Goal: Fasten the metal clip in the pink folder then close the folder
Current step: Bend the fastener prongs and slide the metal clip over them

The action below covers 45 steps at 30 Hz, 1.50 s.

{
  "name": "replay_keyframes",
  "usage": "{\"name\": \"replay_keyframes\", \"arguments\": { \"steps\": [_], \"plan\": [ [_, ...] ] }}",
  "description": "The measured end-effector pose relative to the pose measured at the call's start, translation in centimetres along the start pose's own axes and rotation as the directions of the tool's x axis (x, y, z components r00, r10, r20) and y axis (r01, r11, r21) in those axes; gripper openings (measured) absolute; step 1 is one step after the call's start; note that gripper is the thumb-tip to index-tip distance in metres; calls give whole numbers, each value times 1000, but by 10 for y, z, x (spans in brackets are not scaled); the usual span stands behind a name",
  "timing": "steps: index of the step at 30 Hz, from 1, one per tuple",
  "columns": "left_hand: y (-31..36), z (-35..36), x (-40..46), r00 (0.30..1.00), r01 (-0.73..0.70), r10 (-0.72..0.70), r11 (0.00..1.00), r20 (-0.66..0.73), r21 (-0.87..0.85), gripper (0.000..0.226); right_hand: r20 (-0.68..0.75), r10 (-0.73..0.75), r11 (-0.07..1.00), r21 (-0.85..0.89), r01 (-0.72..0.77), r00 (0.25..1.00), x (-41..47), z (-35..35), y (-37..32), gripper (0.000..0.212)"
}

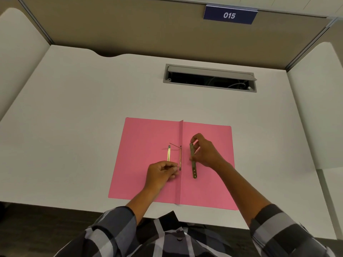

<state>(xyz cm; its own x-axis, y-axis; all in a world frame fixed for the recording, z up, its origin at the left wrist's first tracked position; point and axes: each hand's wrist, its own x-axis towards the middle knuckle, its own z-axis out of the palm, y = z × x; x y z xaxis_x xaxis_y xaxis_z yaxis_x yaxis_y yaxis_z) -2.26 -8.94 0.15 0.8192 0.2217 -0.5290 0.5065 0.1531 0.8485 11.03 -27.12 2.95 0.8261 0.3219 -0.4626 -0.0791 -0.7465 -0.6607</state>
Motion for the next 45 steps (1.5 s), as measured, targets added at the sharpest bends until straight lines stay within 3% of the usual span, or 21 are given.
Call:
{"name": "replay_keyframes", "arguments": {
  "steps": [5,9,45],
  "plan": [
    [5,2,2,999,-19,18,1000,32,20,15,-37,-45,969,241,52,998,-3,1,-25,61],
    [7,3,2,998,-43,40,998,54,49,18,-53,-66,943,322,80,996,-3,6,-40,62],
    [-2,-5,14,997,-30,26,998,78,56,23,-98,-27,952,300,56,995,-1,27,-38,60]
  ]
}}
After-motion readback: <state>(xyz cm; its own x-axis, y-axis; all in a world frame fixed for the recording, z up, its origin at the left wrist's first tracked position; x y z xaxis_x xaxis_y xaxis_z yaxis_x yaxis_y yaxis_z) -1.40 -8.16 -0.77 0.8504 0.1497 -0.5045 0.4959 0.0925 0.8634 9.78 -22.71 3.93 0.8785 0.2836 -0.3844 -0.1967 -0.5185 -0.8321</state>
